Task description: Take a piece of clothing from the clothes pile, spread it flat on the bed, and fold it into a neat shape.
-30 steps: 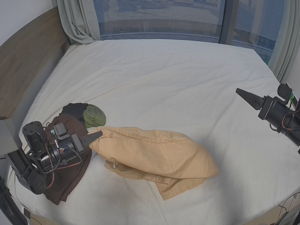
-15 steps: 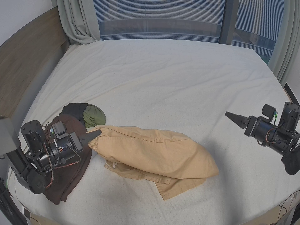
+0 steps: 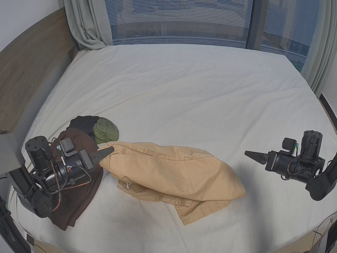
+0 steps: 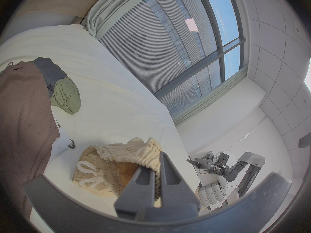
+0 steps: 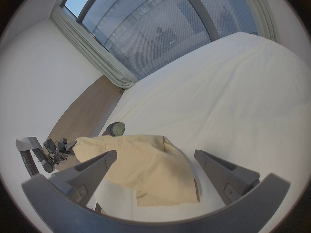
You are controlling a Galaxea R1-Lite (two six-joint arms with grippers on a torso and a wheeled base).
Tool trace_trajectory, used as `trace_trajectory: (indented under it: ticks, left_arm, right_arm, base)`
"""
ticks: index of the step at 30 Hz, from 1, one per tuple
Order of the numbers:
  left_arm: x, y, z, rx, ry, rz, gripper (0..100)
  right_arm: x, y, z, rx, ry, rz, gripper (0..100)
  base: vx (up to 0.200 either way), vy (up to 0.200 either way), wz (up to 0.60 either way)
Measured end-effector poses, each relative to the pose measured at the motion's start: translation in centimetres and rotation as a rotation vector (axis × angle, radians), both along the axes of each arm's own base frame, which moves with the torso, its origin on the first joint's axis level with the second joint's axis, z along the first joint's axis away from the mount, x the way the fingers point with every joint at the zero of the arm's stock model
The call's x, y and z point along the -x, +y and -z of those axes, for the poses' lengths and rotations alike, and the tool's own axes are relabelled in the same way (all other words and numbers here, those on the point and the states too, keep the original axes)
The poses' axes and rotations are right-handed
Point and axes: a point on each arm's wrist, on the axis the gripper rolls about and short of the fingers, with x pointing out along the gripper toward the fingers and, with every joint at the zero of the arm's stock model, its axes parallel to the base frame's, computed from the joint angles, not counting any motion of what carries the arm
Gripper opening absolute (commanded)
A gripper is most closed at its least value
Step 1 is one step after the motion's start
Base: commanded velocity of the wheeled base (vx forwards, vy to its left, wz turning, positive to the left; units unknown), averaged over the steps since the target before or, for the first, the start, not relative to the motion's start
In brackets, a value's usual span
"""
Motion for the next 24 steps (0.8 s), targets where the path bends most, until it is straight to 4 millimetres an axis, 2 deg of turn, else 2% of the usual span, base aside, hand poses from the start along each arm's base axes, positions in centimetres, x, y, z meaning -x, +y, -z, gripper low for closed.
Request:
trace_trajectory:
  ticks: [10,24]
  left_arm:
    - [0.0,0.1,0.1,-0.002,0.002,-0.004,0]
    - [-0.1,0.0,0.0,-0.002,-0.002,-0.006,0]
  right_arm:
    - [-0.2,0.0,2.6,0.011,0.101,-0.017,100]
    - [-2.0,0.2,6.9,0.013,0.135,-0.017,100]
  base:
    - [0.0,0.0,0.0]
    - [0.0,0.0,0.0]
